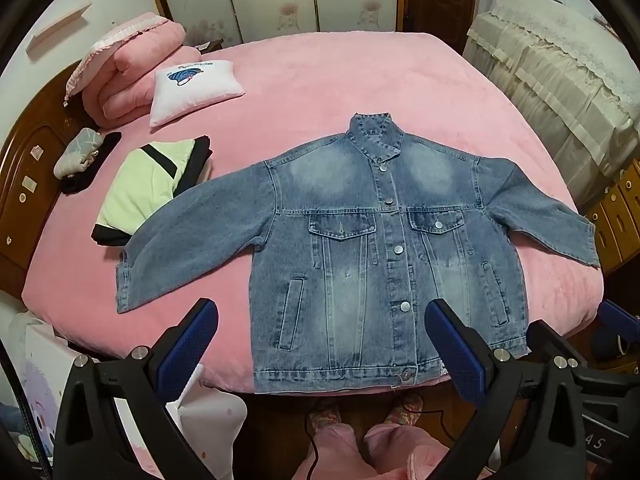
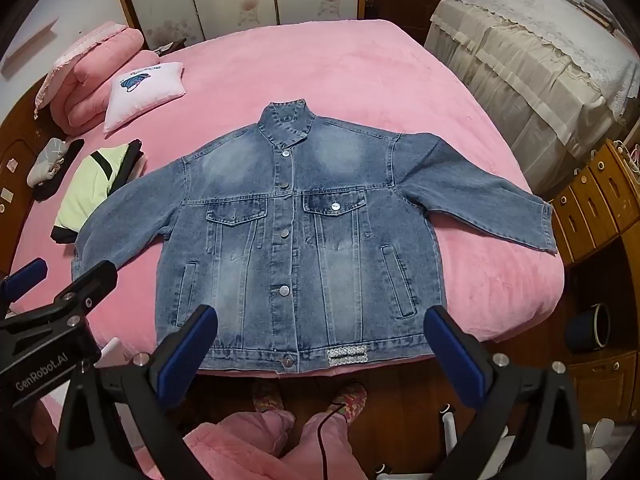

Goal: Fold large clothes

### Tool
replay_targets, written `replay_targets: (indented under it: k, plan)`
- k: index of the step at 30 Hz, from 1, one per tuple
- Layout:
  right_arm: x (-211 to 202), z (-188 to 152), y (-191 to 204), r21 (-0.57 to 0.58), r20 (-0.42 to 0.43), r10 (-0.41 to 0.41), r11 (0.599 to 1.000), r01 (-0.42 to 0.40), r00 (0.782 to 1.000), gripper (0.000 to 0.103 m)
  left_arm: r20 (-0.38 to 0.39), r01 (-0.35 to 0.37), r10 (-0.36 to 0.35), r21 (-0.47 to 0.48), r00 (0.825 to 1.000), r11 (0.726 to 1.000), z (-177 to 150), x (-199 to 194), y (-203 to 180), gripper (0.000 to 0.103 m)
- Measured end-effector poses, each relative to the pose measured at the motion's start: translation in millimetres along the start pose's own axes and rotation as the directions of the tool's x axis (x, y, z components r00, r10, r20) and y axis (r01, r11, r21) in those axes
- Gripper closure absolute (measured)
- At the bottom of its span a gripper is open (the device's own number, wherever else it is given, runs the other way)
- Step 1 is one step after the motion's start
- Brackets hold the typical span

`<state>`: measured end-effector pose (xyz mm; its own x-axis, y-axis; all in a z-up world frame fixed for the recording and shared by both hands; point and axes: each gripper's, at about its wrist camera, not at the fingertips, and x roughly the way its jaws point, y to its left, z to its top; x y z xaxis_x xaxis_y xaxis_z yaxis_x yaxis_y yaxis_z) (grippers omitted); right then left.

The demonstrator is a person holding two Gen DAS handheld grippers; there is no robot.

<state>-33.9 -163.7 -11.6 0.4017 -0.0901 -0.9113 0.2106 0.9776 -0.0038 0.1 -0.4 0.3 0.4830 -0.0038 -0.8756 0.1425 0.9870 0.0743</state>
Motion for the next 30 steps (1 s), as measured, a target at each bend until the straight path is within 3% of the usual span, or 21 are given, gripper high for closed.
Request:
replay_targets:
  k: [30]
  plan:
    - [-10.4,-10.5,-6.8,0.012,0.012,0.026,1.000,-0.026,1.000,0.000,0.016,-0.002,0.002,-0.002,1.000,1.000,-0.9,-9.4,-2.8,0.001]
